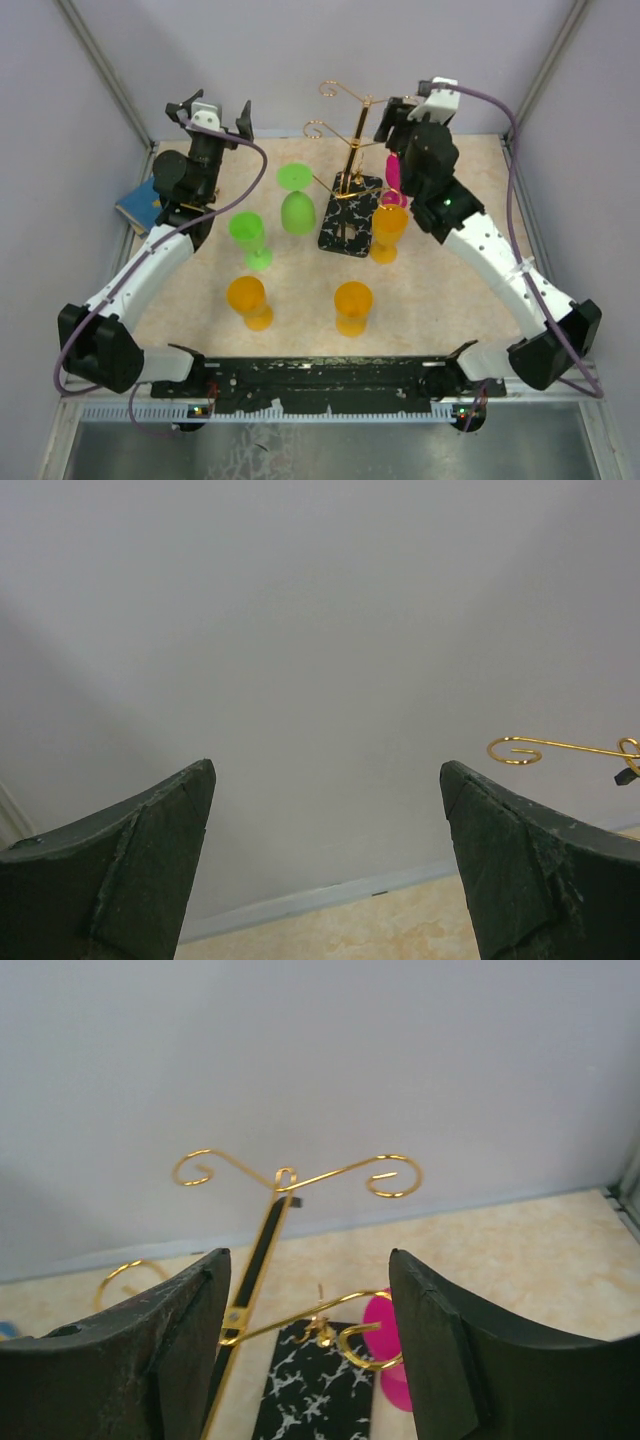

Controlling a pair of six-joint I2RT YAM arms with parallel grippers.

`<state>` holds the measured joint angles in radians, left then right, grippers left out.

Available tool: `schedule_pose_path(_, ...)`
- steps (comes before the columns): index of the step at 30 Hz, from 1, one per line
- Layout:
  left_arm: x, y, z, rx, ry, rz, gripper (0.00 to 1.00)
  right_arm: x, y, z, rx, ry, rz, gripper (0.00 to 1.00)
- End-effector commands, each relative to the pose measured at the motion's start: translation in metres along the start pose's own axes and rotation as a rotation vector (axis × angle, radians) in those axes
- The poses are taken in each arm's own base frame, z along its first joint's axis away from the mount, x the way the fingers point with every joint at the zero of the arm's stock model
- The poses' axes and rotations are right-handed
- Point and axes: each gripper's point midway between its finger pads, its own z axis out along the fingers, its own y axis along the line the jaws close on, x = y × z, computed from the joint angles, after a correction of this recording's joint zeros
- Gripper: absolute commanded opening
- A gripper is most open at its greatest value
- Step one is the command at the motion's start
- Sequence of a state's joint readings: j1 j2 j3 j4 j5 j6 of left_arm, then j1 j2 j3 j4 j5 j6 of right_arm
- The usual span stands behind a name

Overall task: Place the wine glass upside down on the wine glass rack
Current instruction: Pick up the wine glass at the center of the board.

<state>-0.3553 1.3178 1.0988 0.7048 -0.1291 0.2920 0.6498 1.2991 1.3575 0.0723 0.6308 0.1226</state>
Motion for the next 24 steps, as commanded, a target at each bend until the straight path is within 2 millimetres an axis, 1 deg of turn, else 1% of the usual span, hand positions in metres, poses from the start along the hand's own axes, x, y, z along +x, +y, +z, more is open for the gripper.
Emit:
schedule_pose_path(1, -0.013, -0.008, 0.013, 0.060, 0.008, -0.026, 0.99, 0.000, -0.031, 0.028, 0.076, 0.086, -0.002, 0.67)
schedule_pose_path(3, -0.016, -0.014, 0.019, 0.094, 0.026, -0.033, 0.99, -0.005, -0.050, 0.042, 0.111, 0.108, 0.016, 0.68)
schedule_pose_path(4, -0.014, -0.018, 0.021, 0.116, 0.047, -0.036, 0.99, -0.005, -0.058, 0.049, 0.111, 0.125, 0.037, 0.68)
schedule_pose_path(5, -0.017, -0.021, 0.027, 0.137, 0.065, -0.036, 0.99, -0.003, -0.068, 0.054, 0.117, 0.151, 0.059, 0.68)
schedule_pose_path(8, -0.010, -0.032, 0.038, 0.204, 0.151, -0.037, 0.99, 0.030, -0.094, 0.065, 0.133, 0.280, 0.100, 0.68)
schedule_pose_path(10, -0.006, -0.037, 0.041, 0.225, 0.182, -0.042, 0.99, 0.053, -0.107, 0.068, 0.158, 0.350, 0.098, 0.68)
schedule_pose_path(13, -0.007, -0.035, 0.045, 0.210, 0.185, -0.069, 0.99, 0.087, -0.122, 0.070, 0.182, 0.451, 0.109, 0.67)
schedule_pose_path(15, -0.007, -0.035, 0.047, 0.202, 0.191, -0.078, 0.99, 0.106, -0.129, 0.070, 0.186, 0.500, 0.119, 0.66)
schedule_pose_path(18, -0.008, -0.036, 0.050, 0.209, 0.191, -0.081, 0.99, 0.129, -0.131, 0.071, 0.178, 0.563, 0.112, 0.63)
schedule_pose_path(21, -0.008, -0.039, 0.049, 0.223, 0.178, -0.076, 0.99, 0.161, -0.132, 0.076, 0.178, 0.631, 0.105, 0.57)
schedule_pose_path(24, -0.006, -0.040, 0.048, 0.224, 0.167, -0.073, 0.99, 0.179, -0.135, 0.079, 0.191, 0.665, 0.098, 0.55)
